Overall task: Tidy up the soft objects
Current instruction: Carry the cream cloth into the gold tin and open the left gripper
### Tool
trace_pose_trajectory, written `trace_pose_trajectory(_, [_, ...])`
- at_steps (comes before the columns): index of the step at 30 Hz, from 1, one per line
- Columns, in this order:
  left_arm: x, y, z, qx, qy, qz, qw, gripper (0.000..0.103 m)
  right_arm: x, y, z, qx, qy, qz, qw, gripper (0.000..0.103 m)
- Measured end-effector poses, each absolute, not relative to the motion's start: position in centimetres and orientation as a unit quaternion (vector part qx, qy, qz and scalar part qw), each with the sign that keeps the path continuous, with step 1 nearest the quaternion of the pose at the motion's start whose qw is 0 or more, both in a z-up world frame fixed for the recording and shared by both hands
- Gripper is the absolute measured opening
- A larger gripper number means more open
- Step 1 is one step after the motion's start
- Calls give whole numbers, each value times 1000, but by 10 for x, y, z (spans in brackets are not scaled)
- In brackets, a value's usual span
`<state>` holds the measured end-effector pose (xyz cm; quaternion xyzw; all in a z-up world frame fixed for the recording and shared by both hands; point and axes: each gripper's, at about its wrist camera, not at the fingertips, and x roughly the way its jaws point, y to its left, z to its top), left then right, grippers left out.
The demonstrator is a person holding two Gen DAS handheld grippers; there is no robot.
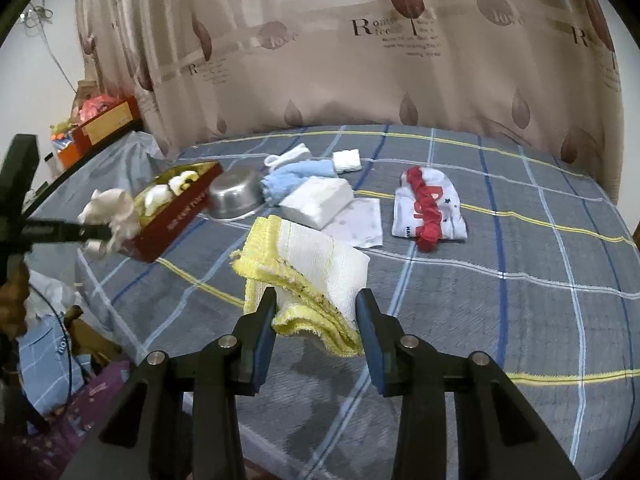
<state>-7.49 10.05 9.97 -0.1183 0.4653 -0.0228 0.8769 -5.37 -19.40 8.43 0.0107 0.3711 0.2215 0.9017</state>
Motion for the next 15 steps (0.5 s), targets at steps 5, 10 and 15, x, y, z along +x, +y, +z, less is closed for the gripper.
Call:
trace_pose_trajectory(5, [-53,147,101,-115,462,24,879,8,-58,-191,90,14,367,225,902,36])
trace_pose_trajectory(10, [-18,184,91,-108,468,53,875,8,-57,-190,92,13,368,223,902,36])
trace_pose_trajectory(15, [18,204,70,-101,487,55,866,9,-53,-189,89,13,378,219,899,37])
